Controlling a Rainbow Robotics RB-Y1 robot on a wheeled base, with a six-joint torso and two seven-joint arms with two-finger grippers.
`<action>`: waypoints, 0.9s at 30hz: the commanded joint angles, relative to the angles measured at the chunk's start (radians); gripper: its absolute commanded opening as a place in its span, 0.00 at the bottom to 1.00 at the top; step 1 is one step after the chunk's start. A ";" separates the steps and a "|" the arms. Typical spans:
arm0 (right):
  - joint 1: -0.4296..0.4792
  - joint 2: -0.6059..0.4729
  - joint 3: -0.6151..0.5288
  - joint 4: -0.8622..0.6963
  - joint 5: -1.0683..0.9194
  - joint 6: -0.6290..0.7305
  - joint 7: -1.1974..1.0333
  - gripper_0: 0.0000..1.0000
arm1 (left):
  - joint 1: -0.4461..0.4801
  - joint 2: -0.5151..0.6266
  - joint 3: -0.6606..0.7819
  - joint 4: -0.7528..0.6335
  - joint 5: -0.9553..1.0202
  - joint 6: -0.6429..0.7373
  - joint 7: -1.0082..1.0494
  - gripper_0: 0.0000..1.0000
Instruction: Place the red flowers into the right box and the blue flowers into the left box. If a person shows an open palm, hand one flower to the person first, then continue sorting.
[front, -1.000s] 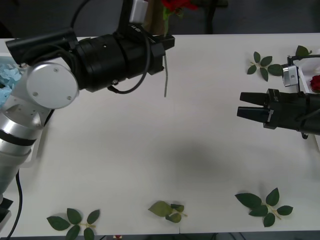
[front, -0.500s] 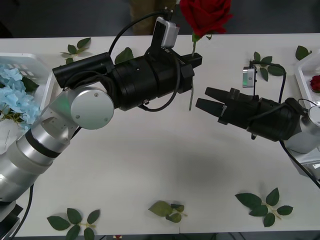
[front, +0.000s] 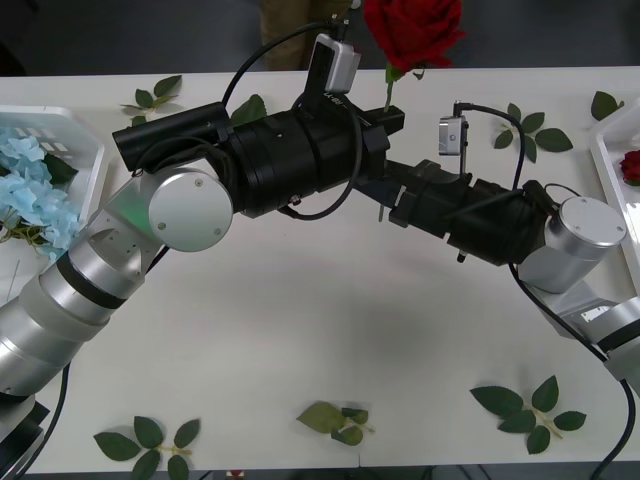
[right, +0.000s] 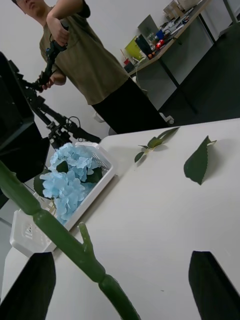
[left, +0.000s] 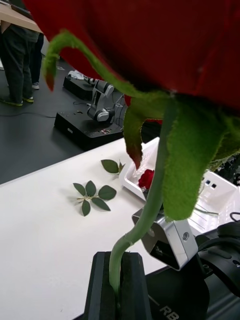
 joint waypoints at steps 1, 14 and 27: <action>-0.037 0.017 0.010 -0.010 -0.014 -0.012 0.003 0.00 | -0.045 0.001 -0.013 -0.012 0.019 -0.016 -0.049 0.00; -0.037 0.014 0.007 -0.010 -0.045 -0.021 0.003 0.00 | -0.044 0.006 -0.021 -0.010 0.085 -0.016 -0.043 0.54; -0.017 -0.160 0.004 -0.010 -0.141 -0.042 0.003 0.00 | -0.038 0.009 -0.021 -0.009 0.111 -0.016 -0.046 1.00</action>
